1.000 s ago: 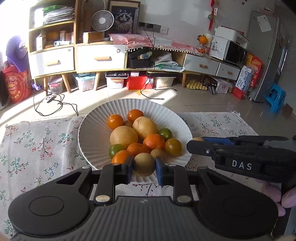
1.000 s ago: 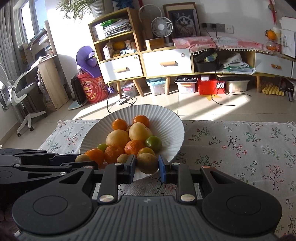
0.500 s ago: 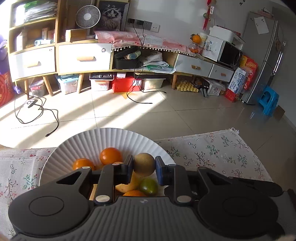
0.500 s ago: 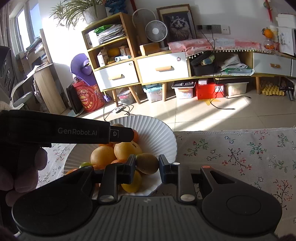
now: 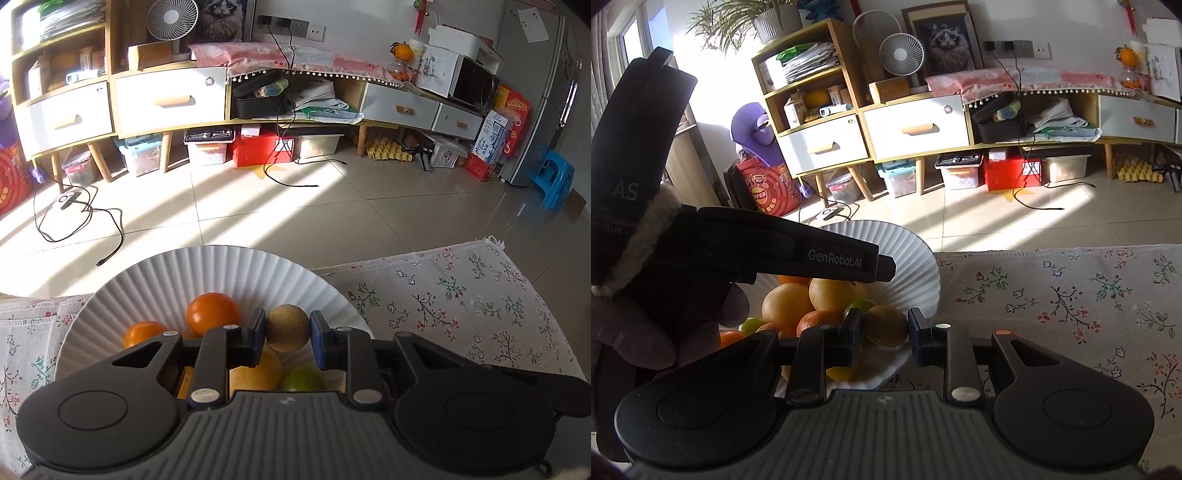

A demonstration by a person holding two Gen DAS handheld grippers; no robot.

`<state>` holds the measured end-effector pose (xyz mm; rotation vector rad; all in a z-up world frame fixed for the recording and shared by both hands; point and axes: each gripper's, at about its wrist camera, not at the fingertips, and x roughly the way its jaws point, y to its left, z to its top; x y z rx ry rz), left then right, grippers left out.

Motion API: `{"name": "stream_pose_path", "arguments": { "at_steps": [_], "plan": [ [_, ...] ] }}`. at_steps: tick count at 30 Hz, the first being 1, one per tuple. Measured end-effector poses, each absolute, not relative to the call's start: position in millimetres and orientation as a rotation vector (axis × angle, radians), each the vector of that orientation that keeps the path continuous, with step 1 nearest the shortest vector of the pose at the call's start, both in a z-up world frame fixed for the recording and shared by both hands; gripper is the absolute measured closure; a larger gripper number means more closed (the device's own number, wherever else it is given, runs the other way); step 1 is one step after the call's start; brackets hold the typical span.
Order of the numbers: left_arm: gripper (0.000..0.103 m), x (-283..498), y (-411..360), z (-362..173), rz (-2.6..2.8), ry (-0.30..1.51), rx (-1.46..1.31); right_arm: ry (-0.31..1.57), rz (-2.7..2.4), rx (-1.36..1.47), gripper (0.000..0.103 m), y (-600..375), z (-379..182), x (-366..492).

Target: Organize fruits

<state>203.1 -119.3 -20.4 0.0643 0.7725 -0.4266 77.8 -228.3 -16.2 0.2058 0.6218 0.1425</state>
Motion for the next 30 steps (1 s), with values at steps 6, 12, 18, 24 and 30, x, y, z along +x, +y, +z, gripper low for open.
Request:
{"name": "stream_pose_path", "arguments": {
  "at_steps": [6,12,18,24,30],
  "plan": [
    [0.063,192.3,-112.7,-9.7,-0.425,0.744,0.044,0.617,0.132,0.234,0.057,-231.4,-11.2,74.1],
    [0.049,171.5,-92.8,6.5,-0.413,0.708,0.009,0.631,0.112,0.204,0.047,-227.5,-0.8,63.7],
    [0.037,147.2,-70.4,11.1,-0.374,0.704,0.021,0.643,0.083,0.191,0.04,-223.7,7.7,49.5],
    [0.03,121.2,-54.9,9.7,-0.354,0.709,0.059,0.658,0.059,0.183,0.034,-221.3,12.3,35.8],
    [0.021,96.5,-44.2,0.5,-0.335,0.738,0.08,0.686,0.028,0.141,0.028,-211.7,15.8,22.8]
  ]
}}
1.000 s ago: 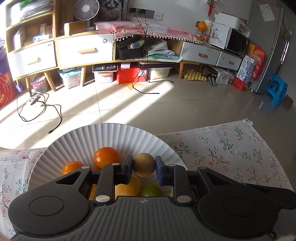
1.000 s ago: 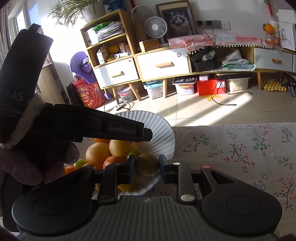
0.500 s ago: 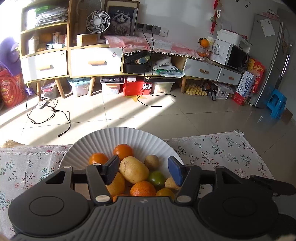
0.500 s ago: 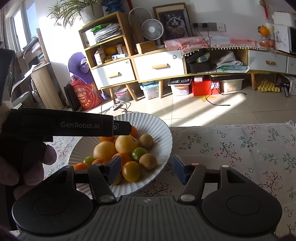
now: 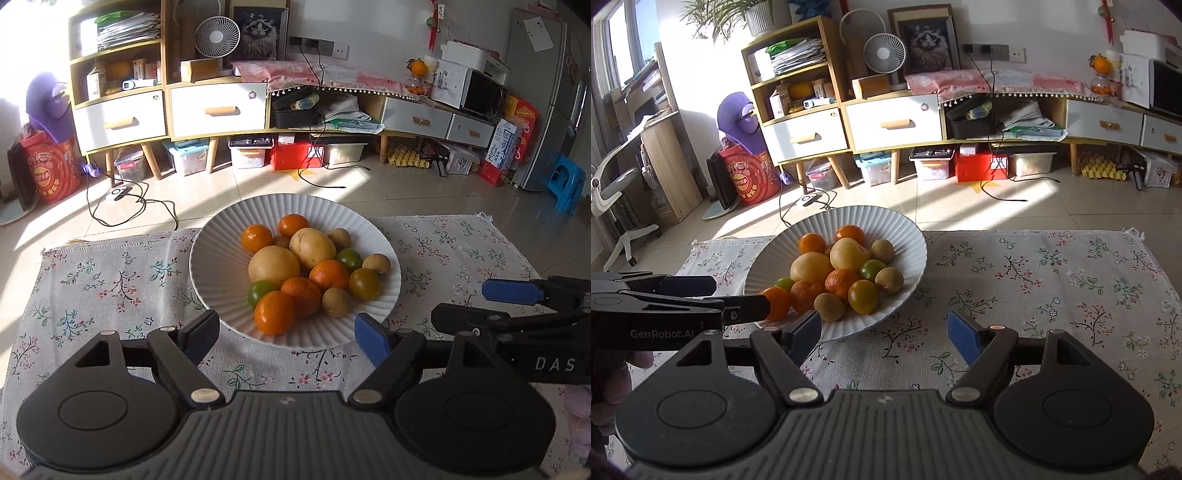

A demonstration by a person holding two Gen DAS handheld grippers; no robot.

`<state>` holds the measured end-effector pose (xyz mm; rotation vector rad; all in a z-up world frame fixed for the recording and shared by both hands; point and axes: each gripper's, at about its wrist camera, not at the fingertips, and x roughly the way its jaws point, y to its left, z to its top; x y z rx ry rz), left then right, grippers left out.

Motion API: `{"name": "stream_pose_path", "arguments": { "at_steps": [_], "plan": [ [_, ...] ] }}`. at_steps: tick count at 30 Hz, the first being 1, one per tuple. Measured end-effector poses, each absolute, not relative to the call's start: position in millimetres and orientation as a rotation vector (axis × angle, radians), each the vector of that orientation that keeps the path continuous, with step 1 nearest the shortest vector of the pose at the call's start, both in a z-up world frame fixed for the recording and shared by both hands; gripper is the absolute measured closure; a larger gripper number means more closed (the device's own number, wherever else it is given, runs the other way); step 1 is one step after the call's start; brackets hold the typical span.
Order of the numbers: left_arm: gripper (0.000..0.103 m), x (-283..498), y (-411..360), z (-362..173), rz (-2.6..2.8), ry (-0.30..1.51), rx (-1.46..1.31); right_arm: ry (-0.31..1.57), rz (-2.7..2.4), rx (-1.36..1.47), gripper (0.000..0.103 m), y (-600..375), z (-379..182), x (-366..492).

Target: Organize fruits

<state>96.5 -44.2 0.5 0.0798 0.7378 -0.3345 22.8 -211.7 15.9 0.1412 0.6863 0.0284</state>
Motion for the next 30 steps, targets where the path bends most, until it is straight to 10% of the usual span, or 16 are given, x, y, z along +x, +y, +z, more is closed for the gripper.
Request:
{"name": "stream_pose_path", "arguments": {
  "at_steps": [9,30],
  "plan": [
    [0.003,59.9,-24.4,3.6,-0.222,0.738,0.05,0.723,0.041,0.015,0.016,-181.4,27.0,-0.9],
    [0.003,4.1,-11.6,-3.3,-0.055,0.787,0.101,0.766,-0.069,0.022,0.001,-159.3,25.5,-32.4]
  ]
}}
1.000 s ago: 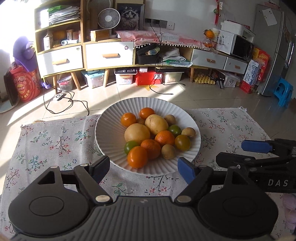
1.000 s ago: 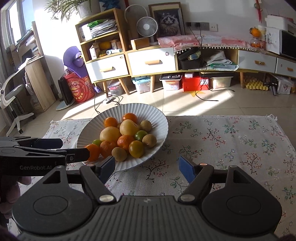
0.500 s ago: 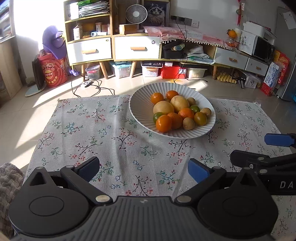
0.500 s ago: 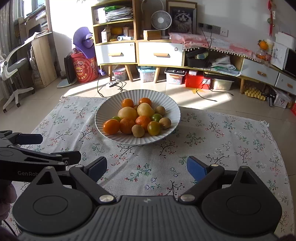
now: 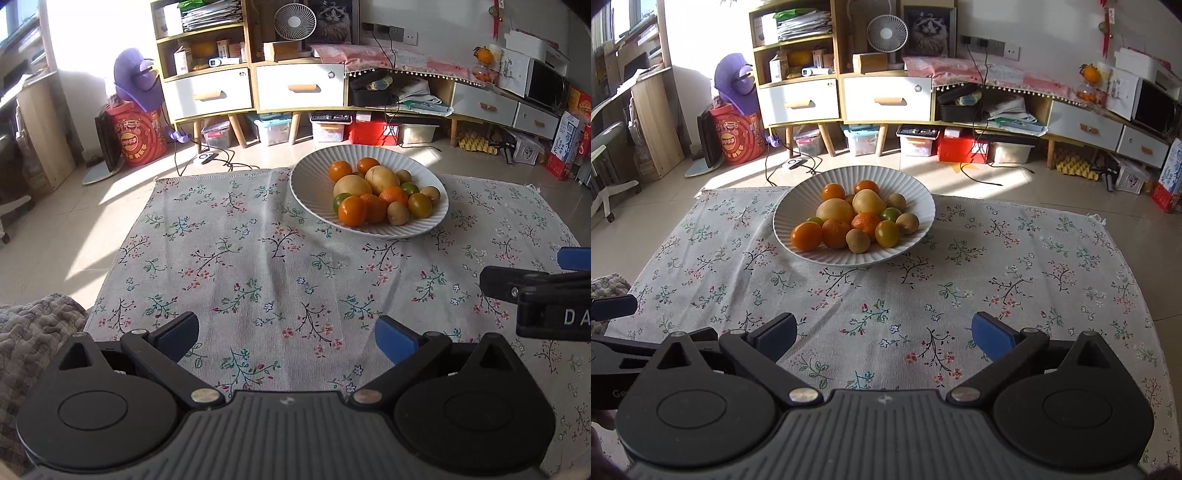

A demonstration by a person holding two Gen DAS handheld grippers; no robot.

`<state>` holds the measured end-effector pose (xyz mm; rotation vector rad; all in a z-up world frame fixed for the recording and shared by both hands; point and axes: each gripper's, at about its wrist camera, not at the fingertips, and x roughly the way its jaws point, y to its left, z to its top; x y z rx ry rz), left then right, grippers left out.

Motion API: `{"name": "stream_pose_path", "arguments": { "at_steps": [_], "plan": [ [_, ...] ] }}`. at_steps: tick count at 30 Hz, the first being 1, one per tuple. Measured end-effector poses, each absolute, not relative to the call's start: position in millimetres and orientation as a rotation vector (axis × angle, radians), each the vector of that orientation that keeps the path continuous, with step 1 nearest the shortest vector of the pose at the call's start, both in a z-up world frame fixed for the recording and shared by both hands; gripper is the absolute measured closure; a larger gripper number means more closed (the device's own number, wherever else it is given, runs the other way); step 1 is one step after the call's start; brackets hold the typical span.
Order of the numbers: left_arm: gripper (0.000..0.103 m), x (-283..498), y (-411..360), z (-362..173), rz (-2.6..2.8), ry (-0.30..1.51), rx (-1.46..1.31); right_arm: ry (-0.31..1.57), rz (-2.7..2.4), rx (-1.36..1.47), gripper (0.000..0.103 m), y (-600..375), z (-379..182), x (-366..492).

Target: Organize fruits

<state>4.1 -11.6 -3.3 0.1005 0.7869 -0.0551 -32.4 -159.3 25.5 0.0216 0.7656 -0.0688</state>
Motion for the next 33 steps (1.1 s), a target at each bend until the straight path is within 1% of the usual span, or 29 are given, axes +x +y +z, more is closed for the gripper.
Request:
{"name": "stream_pose_path", "arguments": {
  "at_steps": [9,33],
  "plan": [
    [0.003,3.1,-1.9,-8.2,-0.014,0.817,0.05,0.774,-0.087,-0.017,0.001,-152.7,18.8,-33.7],
    [0.003,-1.3,-7.1,-5.9,-0.02,0.801,0.069,0.792,-0.112,-0.016,0.001,-153.8,15.8,-36.9]
  ]
}}
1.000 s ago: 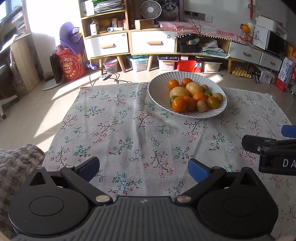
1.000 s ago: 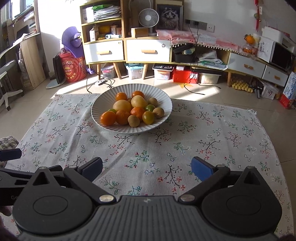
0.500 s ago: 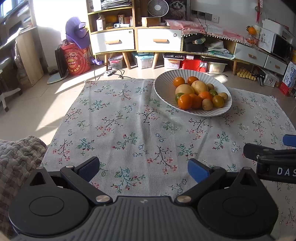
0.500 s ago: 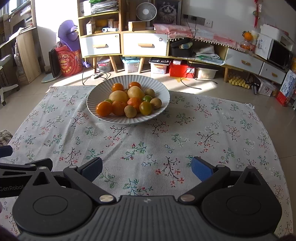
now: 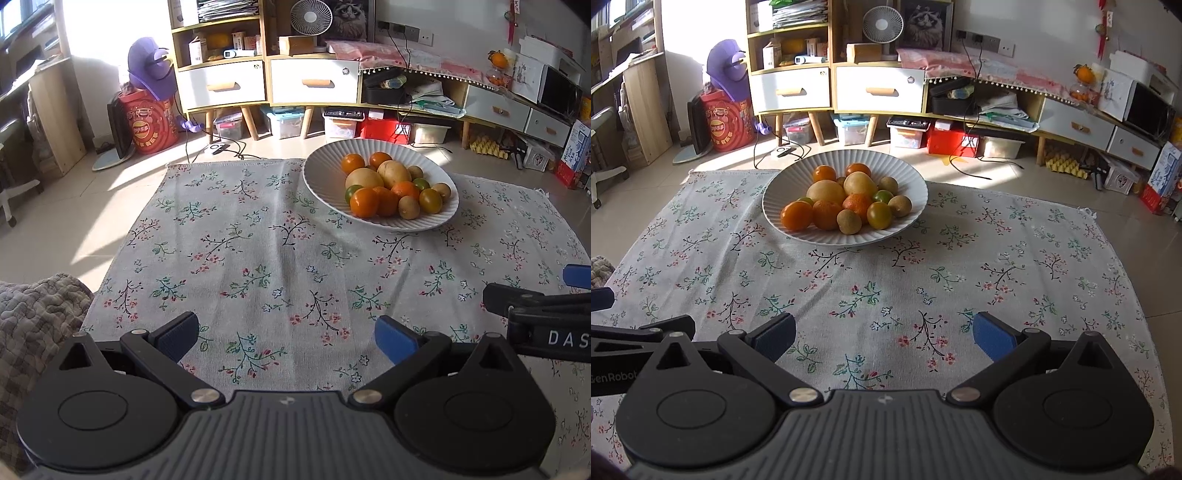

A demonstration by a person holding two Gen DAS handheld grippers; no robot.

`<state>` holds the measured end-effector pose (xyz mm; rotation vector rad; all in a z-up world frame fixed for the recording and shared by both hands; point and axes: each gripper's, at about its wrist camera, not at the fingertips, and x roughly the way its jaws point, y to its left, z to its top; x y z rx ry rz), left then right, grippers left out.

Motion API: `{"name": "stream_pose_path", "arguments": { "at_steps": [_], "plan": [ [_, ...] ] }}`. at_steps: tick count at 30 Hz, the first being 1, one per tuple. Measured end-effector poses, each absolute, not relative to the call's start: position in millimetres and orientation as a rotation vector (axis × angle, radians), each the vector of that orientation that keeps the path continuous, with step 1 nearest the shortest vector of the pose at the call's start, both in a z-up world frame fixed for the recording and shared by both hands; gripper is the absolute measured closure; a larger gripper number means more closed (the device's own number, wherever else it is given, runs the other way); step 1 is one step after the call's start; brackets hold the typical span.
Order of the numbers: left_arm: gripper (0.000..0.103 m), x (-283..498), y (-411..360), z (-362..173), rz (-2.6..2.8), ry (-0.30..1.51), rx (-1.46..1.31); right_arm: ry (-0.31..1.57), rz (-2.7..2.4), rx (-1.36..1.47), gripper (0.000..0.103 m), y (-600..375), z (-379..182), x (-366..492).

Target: Organize fruits

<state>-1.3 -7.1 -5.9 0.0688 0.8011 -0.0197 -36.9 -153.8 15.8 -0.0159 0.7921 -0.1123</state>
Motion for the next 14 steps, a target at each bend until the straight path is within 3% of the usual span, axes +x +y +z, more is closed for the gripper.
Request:
{"name": "stream_pose_path", "arguments": {
  "at_steps": [14],
  "plan": [
    [0.003,-2.4,-10.0,-7.6,-0.055,0.793,0.083,0.78,-0.119,-0.022,0.001,-154.6,16.3,-36.4]
  ]
}}
